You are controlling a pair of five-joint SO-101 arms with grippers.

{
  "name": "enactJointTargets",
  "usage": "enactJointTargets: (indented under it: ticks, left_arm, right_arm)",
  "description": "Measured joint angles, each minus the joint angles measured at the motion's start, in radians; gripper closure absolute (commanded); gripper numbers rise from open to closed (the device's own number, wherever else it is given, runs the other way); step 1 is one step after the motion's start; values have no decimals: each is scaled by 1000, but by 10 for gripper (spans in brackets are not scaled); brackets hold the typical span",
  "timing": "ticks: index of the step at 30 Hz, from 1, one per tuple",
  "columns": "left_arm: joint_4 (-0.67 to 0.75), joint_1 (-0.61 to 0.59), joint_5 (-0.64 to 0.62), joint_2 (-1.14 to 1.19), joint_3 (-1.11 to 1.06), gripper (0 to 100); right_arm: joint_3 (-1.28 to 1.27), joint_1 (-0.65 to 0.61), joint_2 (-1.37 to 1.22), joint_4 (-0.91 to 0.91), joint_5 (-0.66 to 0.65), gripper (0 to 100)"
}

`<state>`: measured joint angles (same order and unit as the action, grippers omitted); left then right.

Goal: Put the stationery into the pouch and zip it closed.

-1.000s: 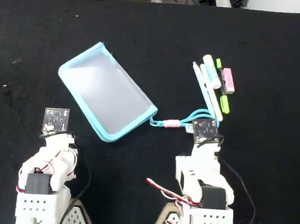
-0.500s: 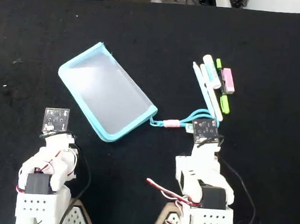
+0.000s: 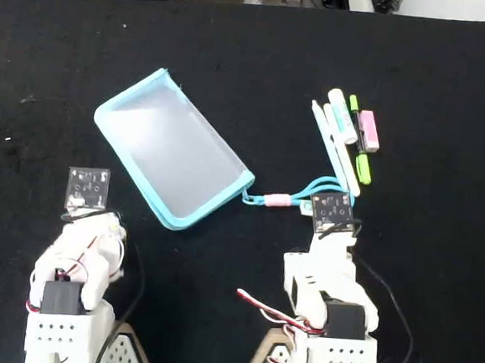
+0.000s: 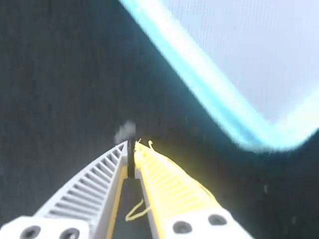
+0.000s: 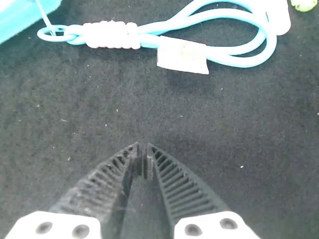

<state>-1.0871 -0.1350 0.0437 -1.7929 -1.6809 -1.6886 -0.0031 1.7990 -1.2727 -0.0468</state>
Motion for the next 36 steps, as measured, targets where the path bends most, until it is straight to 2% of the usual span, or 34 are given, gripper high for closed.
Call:
enactJointTargets:
  ticks: [5,11,18,22,26,33,36]
  left_arm:
    - [173,0,0,0,0,970]
    - [276,0,8,0,0,970]
    - [428,0,276,0,0,970]
    - [479,0,336,0,0,970]
    - [500,0,336,0,0,970]
    - [512,0,183,0,0,970]
    - [588,0,153,0,0,970]
  right_arm:
    - [0,0,0,0,0,986]
    - [0,0,0,0,0,986]
    - [0,0,0,0,0,986]
    - [0,0,0,0,0,986]
    - [0,0,0,0,0,986]
    - [0,0,0,0,0,986]
    - [0,0,0,0,0,986]
